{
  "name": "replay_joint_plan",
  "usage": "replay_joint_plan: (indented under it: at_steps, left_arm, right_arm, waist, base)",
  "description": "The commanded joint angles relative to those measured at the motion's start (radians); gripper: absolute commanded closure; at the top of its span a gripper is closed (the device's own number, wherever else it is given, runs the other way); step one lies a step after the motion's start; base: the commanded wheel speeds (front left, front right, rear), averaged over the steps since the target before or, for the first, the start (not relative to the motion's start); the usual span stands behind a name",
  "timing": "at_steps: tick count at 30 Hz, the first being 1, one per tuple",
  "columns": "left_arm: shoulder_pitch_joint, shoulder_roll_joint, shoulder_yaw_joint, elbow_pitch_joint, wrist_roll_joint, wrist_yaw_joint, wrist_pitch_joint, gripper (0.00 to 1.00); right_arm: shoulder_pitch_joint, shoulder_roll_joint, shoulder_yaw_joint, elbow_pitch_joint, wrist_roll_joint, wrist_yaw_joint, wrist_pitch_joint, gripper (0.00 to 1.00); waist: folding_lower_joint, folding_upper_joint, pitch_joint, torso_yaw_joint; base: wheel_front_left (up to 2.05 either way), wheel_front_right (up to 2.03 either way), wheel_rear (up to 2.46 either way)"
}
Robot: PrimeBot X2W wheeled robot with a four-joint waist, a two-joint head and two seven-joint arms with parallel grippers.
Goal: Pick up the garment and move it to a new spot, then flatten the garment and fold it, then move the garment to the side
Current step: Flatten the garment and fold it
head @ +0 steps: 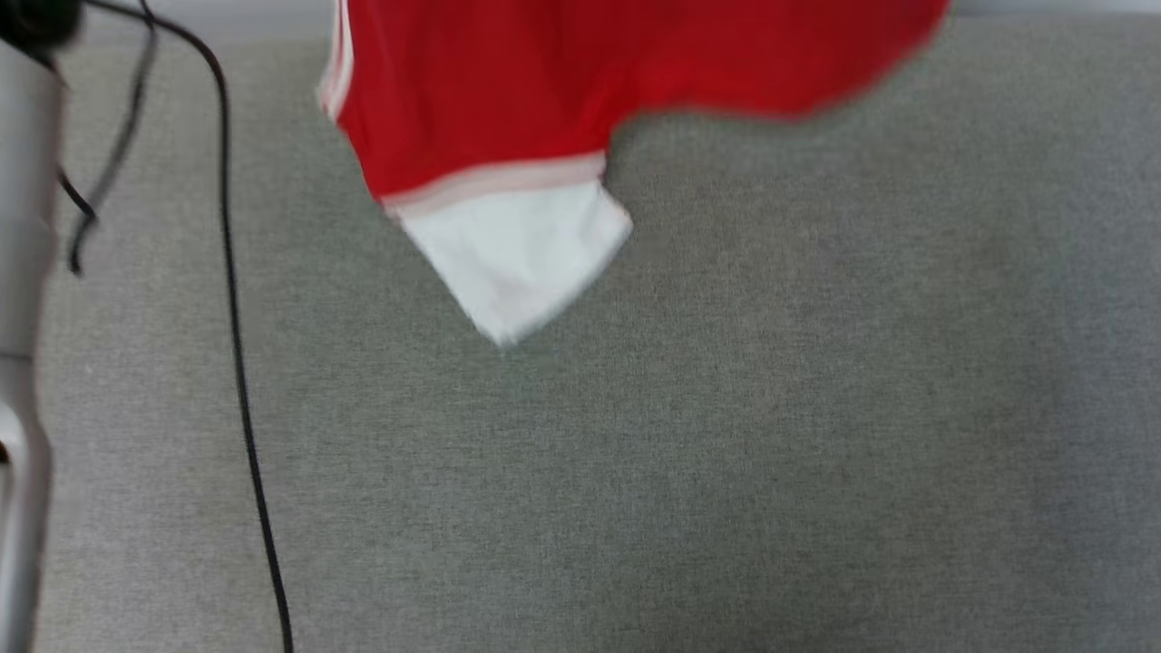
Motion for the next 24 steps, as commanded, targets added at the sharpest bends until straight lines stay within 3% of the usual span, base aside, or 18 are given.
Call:
replay_joint_plan:
  at_steps: [1,7,13,24]
  left_arm:
    - [-0.056,0.016,0.004,0.018,0.011,-0.001,-0.011,1.00]
    - [-0.226,0.050,0.004,0.051,0.037,-0.004,-0.027,1.00]
    - [-0.329,0.049,-0.004,0.084,0.042,-0.017,-0.031,1.00]
    - [-0.312,0.011,0.007,0.206,-0.016,-0.049,-0.064,1.00]
  right_arm:
    - [-0.060,0.004,-0.006,0.011,-0.014,-0.001,-0.022,1.00]
    - [-0.238,0.009,-0.019,0.062,-0.049,-0.002,-0.068,1.00]
    - [-0.356,0.018,-0.034,0.128,-0.078,-0.002,-0.096,1.00]
    - [-0.388,0.047,-0.005,0.271,-0.061,-0.001,-0.153,1.00]
  waist:
    - [-0.0001,0.0000,0.036,-0.007]
    - [-0.0001,0.0000,0.139,-0.010]
    - [-0.0001,0.0000,0.252,-0.001]
    - [-0.0001,0.0000,0.352,0.019]
  base:
    - [0.00,0.00,0.00]
    - [0.00,0.00,0.00]
    - [0.00,0.00,0.00]
    - [0.00,0.00,0.00]
